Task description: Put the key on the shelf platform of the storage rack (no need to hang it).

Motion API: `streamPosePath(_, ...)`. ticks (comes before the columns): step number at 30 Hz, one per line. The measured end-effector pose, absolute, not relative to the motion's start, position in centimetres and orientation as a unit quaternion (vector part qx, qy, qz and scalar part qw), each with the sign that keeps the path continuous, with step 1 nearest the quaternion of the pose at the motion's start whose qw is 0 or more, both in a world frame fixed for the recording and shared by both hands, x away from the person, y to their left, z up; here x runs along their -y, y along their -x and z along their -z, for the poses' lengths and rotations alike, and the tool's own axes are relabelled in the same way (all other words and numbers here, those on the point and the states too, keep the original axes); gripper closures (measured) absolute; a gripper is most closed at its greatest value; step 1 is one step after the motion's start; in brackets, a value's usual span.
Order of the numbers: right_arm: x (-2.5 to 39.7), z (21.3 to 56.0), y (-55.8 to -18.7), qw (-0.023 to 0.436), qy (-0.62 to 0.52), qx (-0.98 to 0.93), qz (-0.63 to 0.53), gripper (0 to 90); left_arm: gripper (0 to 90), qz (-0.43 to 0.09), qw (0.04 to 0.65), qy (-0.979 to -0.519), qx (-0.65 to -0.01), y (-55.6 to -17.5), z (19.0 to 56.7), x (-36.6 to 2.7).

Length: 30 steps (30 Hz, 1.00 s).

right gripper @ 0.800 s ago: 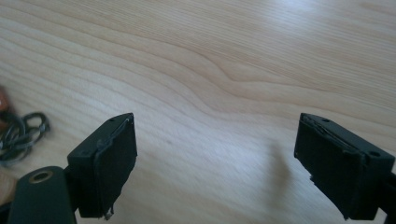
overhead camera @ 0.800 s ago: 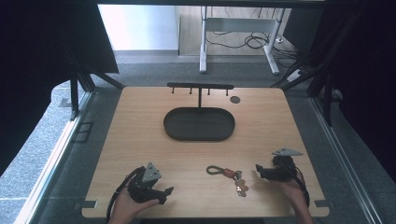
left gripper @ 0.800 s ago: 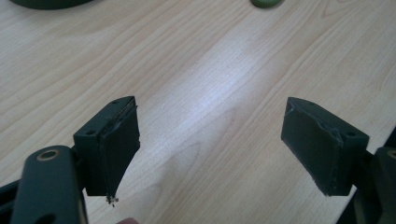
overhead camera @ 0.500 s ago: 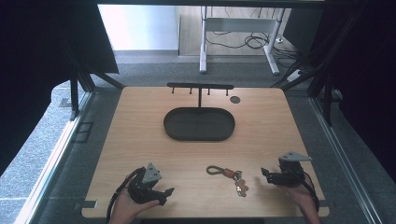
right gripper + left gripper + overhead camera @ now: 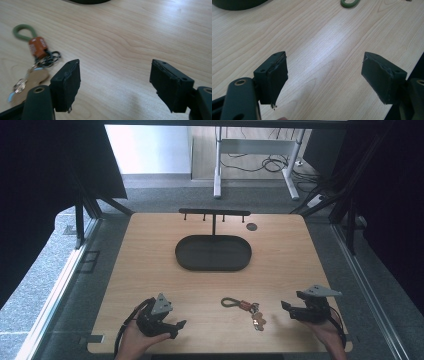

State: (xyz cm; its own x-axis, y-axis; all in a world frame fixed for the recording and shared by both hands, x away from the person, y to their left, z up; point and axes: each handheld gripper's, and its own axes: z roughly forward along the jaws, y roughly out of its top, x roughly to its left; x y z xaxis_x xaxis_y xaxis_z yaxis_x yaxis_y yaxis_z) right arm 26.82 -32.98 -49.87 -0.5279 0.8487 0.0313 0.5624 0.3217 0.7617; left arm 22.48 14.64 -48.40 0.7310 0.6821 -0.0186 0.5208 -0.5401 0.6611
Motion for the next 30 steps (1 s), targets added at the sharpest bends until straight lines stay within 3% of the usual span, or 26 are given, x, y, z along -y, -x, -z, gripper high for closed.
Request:
streamPosePath(13, 31.9, 46.9, -27.0, 0.176, -0.409, -0.816, -0.368, 35.2, 21.7, -0.121, 0.333, -0.867, -0.351, -22.7, 48.3, -14.9)
streamPosePath(30, 26.5, 43.6, -29.7, 0.148, -0.329, -0.881, -0.306, 40.5, 20.7, -0.124, 0.338, -0.861, -0.359, -22.6, 48.0, -15.3)
